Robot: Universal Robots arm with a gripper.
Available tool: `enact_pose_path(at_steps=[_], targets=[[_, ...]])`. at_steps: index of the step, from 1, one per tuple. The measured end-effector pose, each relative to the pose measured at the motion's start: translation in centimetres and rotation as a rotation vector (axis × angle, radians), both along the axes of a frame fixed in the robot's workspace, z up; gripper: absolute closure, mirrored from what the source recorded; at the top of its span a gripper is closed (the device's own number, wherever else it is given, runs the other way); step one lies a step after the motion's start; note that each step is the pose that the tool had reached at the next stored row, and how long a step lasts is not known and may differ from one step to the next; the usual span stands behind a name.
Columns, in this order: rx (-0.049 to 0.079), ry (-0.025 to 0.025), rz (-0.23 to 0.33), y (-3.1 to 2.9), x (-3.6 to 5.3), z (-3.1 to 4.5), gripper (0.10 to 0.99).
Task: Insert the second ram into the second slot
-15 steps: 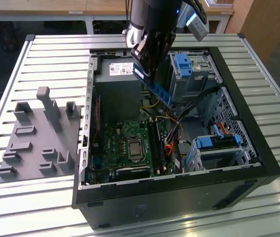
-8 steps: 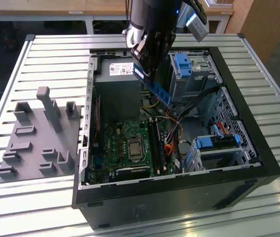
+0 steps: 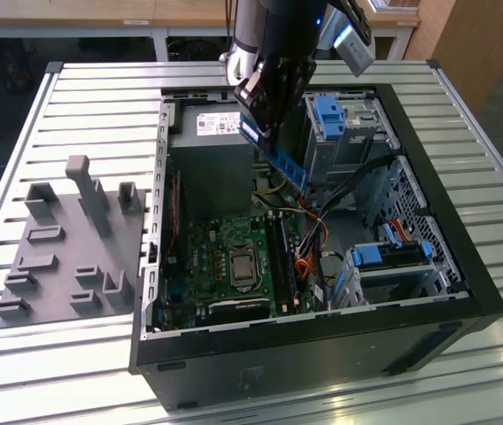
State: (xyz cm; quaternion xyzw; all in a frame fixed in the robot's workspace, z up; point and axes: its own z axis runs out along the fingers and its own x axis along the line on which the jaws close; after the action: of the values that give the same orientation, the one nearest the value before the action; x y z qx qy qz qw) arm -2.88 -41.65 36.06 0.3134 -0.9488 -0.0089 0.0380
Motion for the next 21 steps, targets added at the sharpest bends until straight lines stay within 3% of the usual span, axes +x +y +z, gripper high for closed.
enact_pose_path(at_steps=[21], targets=[[-0.001, 0.0000, -0.055, 0.00, 0.00, -0.04, 0.949]])
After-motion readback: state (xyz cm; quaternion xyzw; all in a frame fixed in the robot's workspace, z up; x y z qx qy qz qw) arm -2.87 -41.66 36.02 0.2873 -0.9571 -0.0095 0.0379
